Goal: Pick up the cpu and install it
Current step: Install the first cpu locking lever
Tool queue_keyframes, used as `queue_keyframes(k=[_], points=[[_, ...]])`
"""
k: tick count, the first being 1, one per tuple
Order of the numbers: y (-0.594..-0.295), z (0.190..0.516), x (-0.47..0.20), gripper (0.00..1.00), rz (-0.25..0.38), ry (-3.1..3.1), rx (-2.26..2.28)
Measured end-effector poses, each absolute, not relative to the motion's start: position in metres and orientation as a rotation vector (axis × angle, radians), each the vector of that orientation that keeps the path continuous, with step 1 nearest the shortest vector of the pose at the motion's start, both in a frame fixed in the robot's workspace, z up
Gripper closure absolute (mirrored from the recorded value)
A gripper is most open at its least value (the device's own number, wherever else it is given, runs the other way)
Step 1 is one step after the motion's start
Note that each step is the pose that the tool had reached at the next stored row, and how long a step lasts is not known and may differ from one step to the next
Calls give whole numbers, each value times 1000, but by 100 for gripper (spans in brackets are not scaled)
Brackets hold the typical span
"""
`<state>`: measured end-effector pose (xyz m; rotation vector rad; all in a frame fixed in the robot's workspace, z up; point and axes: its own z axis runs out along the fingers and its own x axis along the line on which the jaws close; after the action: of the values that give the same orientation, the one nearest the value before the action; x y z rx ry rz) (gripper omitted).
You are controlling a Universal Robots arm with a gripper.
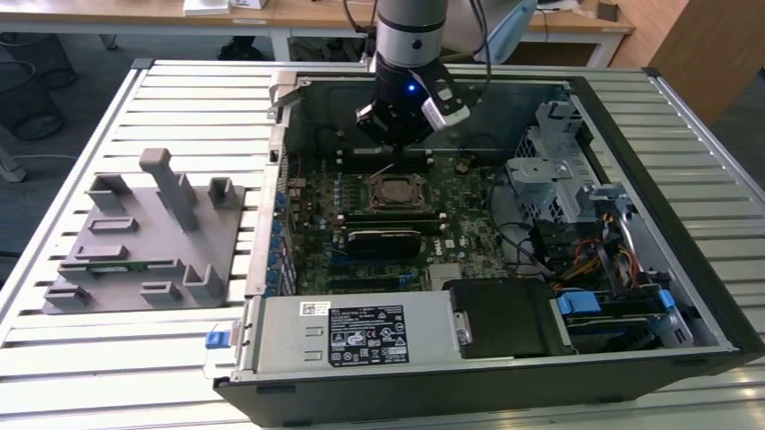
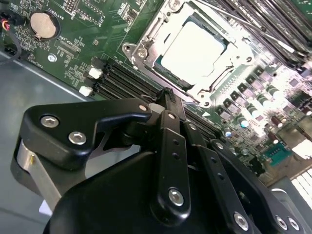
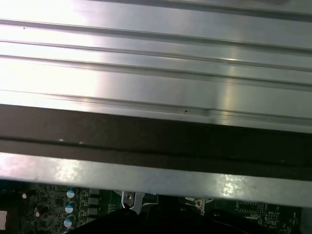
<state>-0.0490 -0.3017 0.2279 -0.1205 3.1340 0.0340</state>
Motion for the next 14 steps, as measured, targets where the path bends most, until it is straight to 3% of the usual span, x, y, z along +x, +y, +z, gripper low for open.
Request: queue_keyframes(k=[14], points=[[-301, 217, -38, 89, 34, 3139, -121]])
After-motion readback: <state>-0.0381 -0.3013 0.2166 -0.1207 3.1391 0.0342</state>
